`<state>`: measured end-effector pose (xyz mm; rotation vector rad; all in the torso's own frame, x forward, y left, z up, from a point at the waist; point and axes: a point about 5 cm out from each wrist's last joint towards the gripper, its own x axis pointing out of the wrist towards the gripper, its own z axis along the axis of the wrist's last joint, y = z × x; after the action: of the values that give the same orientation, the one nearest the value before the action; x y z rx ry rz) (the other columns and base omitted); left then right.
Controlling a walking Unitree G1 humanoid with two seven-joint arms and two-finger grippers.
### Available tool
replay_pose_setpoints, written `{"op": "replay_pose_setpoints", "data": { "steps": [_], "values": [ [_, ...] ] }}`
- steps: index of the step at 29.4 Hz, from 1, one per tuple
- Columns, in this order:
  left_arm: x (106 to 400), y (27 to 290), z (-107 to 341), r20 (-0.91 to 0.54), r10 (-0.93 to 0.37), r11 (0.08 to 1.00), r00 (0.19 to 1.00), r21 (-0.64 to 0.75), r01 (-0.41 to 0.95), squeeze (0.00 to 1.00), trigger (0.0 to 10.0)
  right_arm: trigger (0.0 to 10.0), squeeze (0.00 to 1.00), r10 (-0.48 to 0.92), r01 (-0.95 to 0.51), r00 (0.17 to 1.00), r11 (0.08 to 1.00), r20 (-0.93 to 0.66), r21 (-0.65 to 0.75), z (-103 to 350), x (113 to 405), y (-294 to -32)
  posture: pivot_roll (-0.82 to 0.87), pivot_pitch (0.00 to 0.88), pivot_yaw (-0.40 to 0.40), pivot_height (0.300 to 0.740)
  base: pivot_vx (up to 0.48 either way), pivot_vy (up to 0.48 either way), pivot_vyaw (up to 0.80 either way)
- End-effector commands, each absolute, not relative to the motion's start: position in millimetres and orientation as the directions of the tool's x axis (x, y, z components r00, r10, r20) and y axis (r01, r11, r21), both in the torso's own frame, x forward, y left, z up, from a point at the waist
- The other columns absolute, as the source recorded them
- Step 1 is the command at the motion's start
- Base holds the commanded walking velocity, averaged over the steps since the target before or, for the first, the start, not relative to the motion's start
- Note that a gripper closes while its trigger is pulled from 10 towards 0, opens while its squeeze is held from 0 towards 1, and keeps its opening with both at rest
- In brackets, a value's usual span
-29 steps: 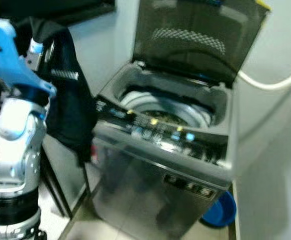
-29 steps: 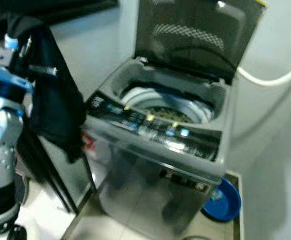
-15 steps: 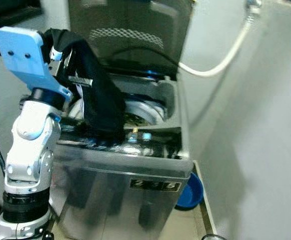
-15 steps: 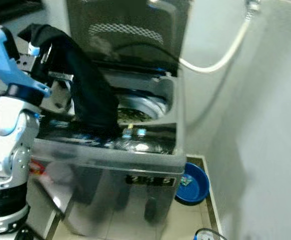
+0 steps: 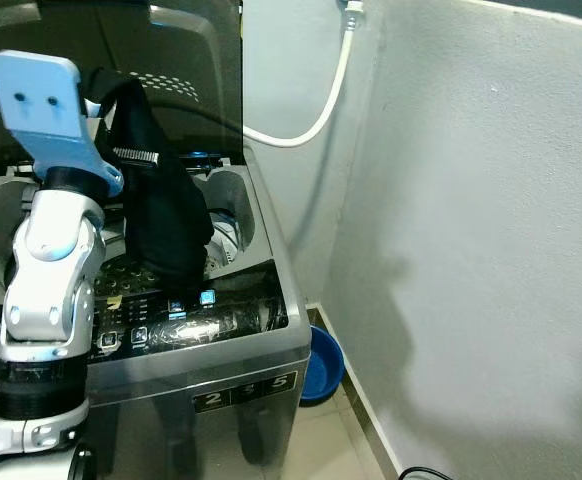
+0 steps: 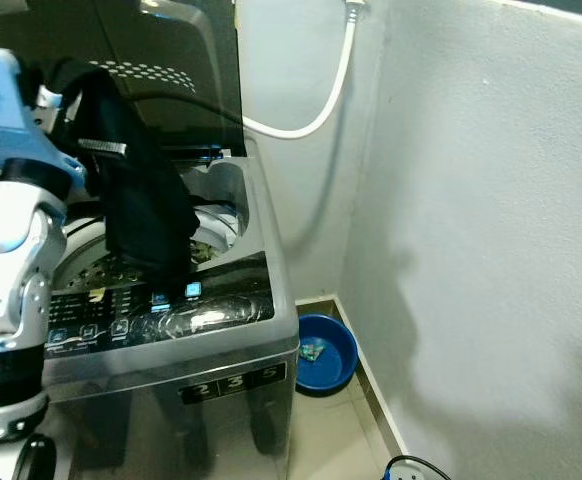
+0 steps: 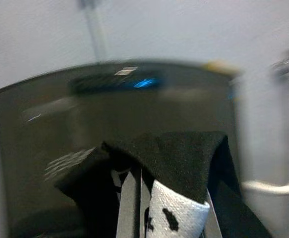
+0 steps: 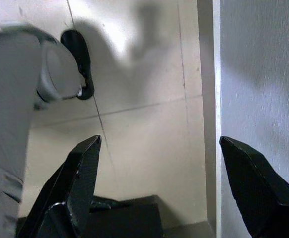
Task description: Clothes washing
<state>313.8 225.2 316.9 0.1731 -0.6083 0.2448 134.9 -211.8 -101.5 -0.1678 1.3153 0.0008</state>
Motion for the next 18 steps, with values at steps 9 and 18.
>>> {"op": "replay_pose_setpoints", "data": {
  "steps": [9,18],
  "values": [
    [331,245,314,0.562,0.202,0.944,0.802,0.106,-0.311,0.0,10.0,10.0,0.0,-0.087,-0.096,0.249,0.989,-0.965,-0.114,-103,130,-213,-0.01,0.0,-0.035,0.74,0.0,0.0,0.0],
    [354,207,271,0.428,-0.009,0.993,0.904,0.108,-0.041,0.0,10.0,10.0,0.0,-0.094,-0.11,0.193,0.987,-0.977,-0.117,-108,107,-223,-0.04,0.078,-0.044,0.74,0.0,0.0,0.0]
  ]
}}
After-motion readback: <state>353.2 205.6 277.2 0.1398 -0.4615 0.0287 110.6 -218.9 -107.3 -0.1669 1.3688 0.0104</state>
